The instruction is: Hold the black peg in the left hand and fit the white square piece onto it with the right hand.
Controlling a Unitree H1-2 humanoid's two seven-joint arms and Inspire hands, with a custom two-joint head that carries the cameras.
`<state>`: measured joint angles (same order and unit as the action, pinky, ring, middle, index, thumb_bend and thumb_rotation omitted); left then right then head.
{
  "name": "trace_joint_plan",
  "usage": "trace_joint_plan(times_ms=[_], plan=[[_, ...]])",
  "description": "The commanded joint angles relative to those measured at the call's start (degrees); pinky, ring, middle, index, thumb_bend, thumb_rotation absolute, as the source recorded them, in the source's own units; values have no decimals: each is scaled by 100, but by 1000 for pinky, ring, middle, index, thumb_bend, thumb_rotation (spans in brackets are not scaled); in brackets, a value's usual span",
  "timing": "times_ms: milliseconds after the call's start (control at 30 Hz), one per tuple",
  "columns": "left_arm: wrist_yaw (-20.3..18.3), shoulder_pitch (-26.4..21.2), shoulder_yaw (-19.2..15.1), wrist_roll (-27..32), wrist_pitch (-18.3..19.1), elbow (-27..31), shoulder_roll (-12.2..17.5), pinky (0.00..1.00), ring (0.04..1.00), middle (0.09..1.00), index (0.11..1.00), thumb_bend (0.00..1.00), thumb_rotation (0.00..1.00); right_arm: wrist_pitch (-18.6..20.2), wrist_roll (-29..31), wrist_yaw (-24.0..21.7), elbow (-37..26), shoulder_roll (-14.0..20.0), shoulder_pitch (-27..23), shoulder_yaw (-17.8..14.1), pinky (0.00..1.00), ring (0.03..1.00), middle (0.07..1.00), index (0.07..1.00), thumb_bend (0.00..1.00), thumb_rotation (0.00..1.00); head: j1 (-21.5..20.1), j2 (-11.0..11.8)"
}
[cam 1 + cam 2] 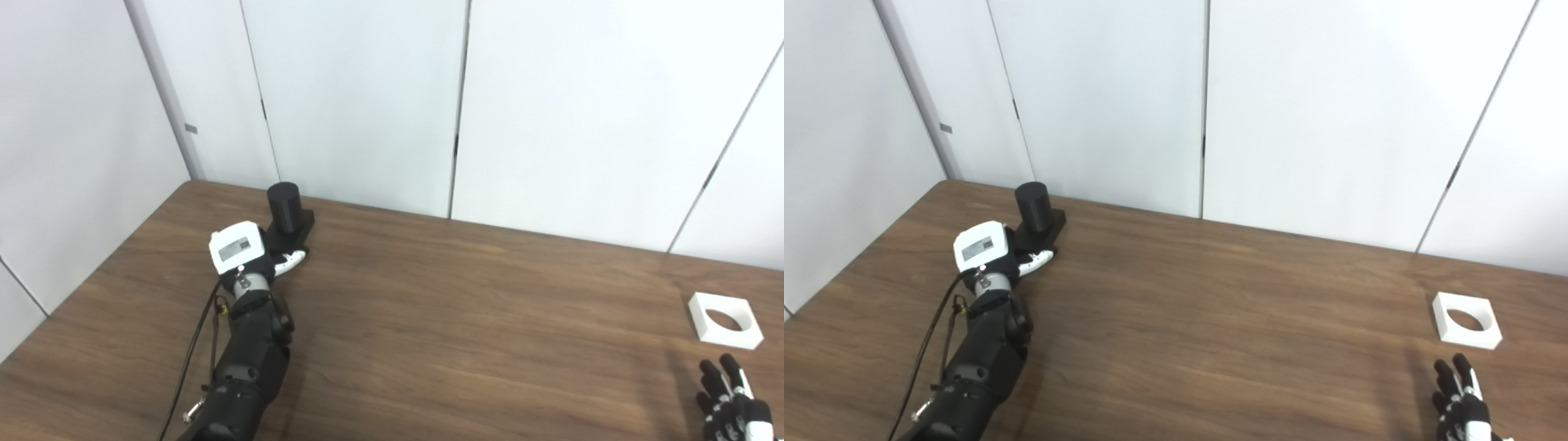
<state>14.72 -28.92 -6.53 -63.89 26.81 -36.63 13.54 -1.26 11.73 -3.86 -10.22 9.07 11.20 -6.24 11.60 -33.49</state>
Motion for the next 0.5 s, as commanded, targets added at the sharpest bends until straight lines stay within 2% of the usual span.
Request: trace_joint_plan(times_ms=[0, 100, 233, 433, 467], plan=[[63, -361, -34, -189, 11, -14, 76, 945, 879, 835, 721, 759, 750, 34, 14, -94, 2, -34, 115, 55, 1000, 1000, 957, 1000, 559, 1000, 1, -8], [69, -394, -65, -192, 11, -72, 74, 946, 881, 836, 731, 759, 753, 25, -20, -93, 17, -33, 108, 72, 1000, 1000, 960, 1000, 559, 1000, -10, -8], [176, -437, -66, -208, 11, -166, 89, 918, 861, 819, 700, 745, 718, 71, -75, -60, 7, -40, 116, 74, 1000, 1000, 957, 1000, 556, 1000, -10, -14], [225, -410, 33, -100, 10, -118, 138, 906, 854, 812, 668, 644, 638, -34, -82, -112, 75, -35, 81, 73, 1000, 1000, 960, 1000, 540, 1000, -10, -20], [235, -396, 69, -58, 10, -100, 155, 909, 854, 810, 656, 616, 595, -25, -78, -117, 82, -29, 76, 75, 1000, 1000, 961, 1000, 548, 1000, -10, -20]])
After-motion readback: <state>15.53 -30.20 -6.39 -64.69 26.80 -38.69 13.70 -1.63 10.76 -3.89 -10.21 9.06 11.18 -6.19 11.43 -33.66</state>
